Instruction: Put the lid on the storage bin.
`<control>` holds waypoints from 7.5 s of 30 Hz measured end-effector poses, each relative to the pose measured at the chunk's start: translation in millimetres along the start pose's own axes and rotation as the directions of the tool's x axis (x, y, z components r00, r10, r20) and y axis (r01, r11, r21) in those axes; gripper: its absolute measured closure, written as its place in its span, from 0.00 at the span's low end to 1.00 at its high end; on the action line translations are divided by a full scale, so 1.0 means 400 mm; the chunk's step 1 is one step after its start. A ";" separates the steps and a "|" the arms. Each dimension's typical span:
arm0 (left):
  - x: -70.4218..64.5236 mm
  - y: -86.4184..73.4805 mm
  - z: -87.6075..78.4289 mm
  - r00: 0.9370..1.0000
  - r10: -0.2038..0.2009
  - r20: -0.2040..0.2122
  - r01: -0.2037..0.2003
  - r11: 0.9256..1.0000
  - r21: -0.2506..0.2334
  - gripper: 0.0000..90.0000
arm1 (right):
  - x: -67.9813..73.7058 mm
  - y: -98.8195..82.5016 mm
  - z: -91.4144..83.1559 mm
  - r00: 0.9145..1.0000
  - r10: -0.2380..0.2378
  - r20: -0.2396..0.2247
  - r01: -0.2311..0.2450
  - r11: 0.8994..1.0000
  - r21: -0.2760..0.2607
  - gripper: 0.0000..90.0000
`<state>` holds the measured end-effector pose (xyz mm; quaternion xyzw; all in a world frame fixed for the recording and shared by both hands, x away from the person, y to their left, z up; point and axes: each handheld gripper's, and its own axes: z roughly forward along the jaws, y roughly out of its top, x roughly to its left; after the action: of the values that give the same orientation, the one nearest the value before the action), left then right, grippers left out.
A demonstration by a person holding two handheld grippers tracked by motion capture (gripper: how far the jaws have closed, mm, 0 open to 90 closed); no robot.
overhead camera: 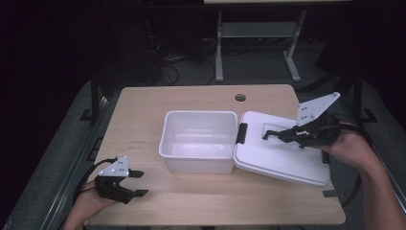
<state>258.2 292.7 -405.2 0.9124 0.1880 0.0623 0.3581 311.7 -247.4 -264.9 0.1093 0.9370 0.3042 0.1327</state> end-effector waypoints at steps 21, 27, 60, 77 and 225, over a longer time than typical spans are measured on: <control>0.004 -0.006 -0.003 1.000 -0.002 0.007 0.002 1.000 -0.013 0.39 | -0.018 0.144 0.058 0.995 -0.099 -0.033 0.098 0.995 -0.007 0.93; 0.005 -0.008 -0.006 1.000 -0.004 0.007 0.004 1.000 -0.016 0.39 | -0.019 0.177 0.081 0.992 -0.117 -0.043 0.116 0.993 -0.013 0.93; 0.005 -0.011 -0.012 1.000 -0.017 0.000 0.017 1.000 -0.026 0.38 | -0.026 0.323 0.188 0.980 -0.174 -0.096 0.168 0.983 -0.070 0.93; 0.010 -0.008 -0.012 1.000 -0.011 0.003 0.011 0.999 -0.031 0.37 | -0.034 0.374 0.244 0.974 -0.196 -0.112 0.188 0.979 -0.083 0.93; 0.015 -0.011 -0.012 0.999 -0.019 0.029 0.020 0.998 -0.055 0.35 | -0.034 0.103 0.248 0.988 0.090 -0.127 -0.096 0.994 -0.042 0.53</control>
<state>261.1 300.9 -404.7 0.9011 0.1899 0.0508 0.3864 360.8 -165.0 -315.0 0.1306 0.9297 0.3386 0.0620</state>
